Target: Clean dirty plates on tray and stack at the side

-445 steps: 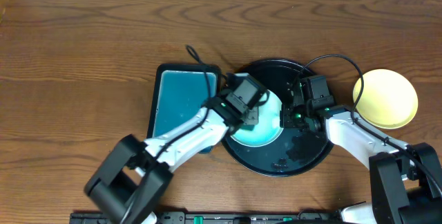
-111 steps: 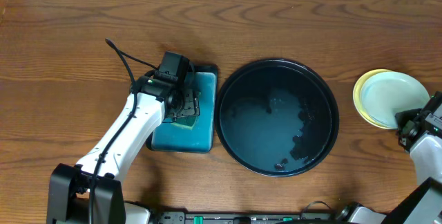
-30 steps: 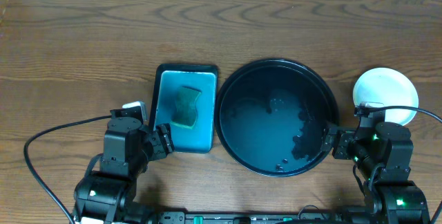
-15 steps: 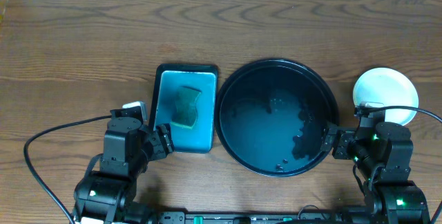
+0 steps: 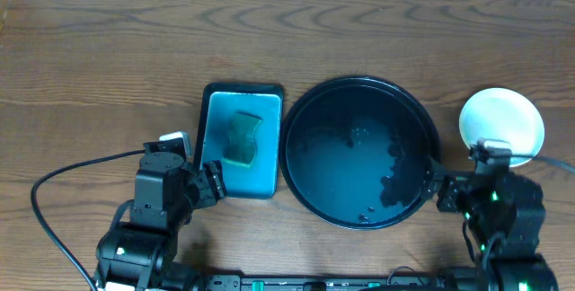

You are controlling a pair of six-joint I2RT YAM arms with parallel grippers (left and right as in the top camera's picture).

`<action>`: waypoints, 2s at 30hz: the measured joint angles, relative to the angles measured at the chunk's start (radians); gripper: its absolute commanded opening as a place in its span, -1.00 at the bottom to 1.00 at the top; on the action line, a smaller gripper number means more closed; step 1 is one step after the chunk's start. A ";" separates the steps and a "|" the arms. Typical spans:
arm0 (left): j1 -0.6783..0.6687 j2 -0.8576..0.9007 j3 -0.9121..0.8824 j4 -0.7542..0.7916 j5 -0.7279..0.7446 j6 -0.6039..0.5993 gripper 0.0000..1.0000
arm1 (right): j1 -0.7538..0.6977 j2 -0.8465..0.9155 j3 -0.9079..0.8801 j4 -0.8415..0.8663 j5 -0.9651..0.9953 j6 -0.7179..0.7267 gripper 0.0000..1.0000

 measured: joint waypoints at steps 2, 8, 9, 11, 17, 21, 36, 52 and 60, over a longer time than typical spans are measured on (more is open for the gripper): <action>0.000 0.000 0.000 0.000 0.000 0.000 0.53 | 0.000 -0.064 -0.043 0.053 0.018 0.000 0.98; 0.000 0.000 -0.003 -0.001 0.000 0.000 0.53 | 0.016 -0.264 -0.243 0.348 0.042 0.000 0.99; 0.000 0.001 -0.004 0.000 0.000 0.000 0.53 | 0.025 -0.298 -0.282 0.398 0.043 -0.001 0.98; 0.000 0.000 -0.004 0.000 0.000 0.000 0.53 | 0.042 -0.348 -0.343 0.488 0.046 -0.001 0.99; 0.000 0.001 -0.004 0.000 0.000 0.000 0.53 | 0.050 -0.426 -0.478 0.711 0.050 -0.001 0.99; 0.000 0.001 -0.004 0.000 0.000 0.000 0.53 | 0.051 -0.431 -0.520 0.800 0.054 -0.001 0.98; 0.000 0.001 -0.004 0.000 0.000 0.000 0.53 | 0.072 -0.435 -0.553 0.613 0.069 -0.001 0.99; 0.000 0.001 -0.004 0.000 0.000 0.000 0.53 | 0.072 -0.433 -0.552 0.609 0.068 -0.004 0.99; 0.000 0.001 -0.004 0.000 0.000 0.000 0.53 | 0.072 -0.433 -0.552 0.609 0.068 -0.004 0.98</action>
